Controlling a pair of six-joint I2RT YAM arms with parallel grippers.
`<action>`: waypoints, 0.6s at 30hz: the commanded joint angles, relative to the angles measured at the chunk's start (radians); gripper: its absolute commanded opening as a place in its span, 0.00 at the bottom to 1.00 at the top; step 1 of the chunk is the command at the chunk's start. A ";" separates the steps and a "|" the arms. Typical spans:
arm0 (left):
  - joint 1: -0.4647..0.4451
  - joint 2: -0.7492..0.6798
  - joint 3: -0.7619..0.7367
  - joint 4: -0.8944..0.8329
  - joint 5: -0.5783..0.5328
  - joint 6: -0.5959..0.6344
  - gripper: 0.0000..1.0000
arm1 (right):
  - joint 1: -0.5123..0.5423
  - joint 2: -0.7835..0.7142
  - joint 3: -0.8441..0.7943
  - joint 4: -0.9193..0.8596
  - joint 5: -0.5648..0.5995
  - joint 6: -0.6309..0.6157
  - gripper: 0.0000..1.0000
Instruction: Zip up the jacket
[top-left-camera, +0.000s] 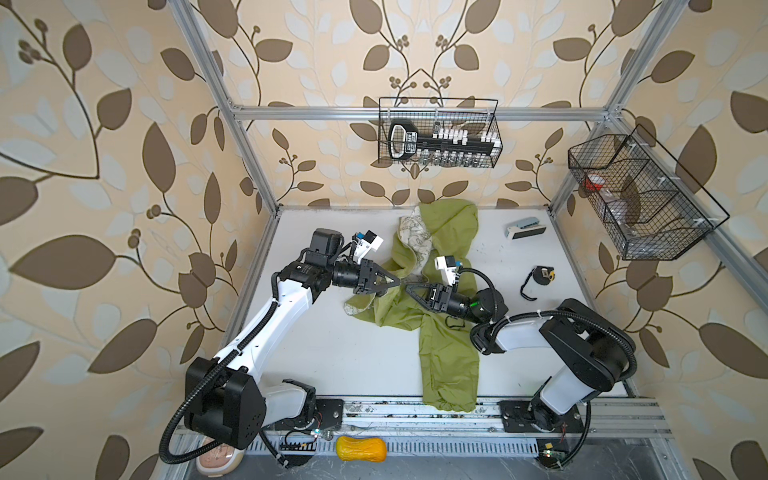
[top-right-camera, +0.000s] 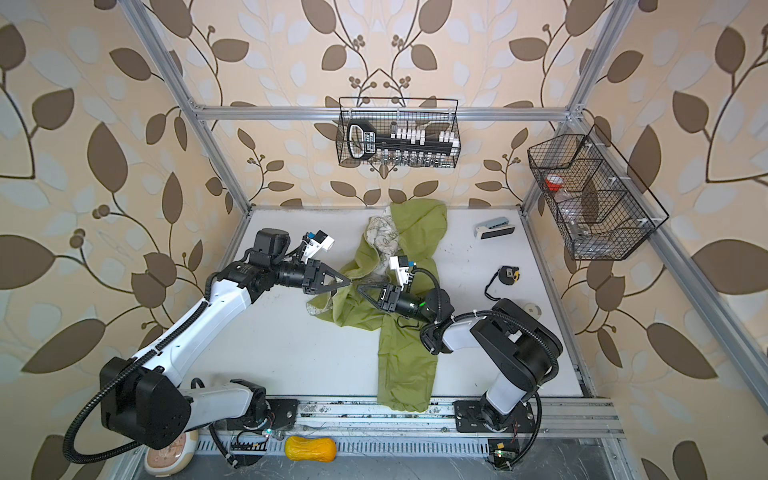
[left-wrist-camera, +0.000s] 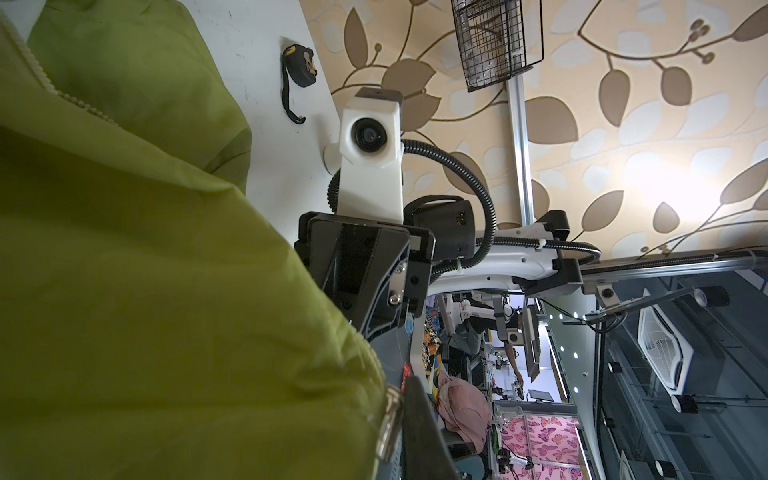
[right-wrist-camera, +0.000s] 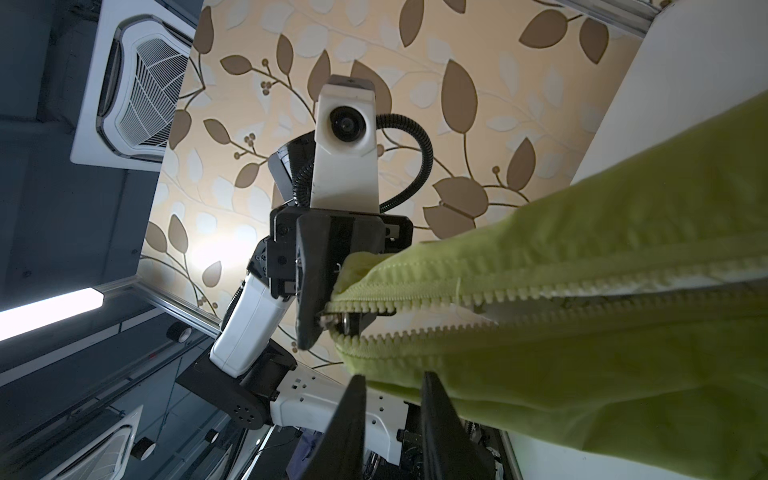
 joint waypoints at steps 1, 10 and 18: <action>0.005 -0.024 0.020 0.009 0.076 0.003 0.00 | -0.007 0.068 0.043 0.083 0.014 0.041 0.22; 0.005 -0.036 -0.004 -0.005 0.106 0.003 0.00 | -0.029 0.155 0.176 0.082 -0.003 0.078 0.23; 0.004 -0.028 -0.011 -0.010 0.119 0.012 0.00 | -0.049 0.133 0.204 0.070 -0.036 0.091 0.32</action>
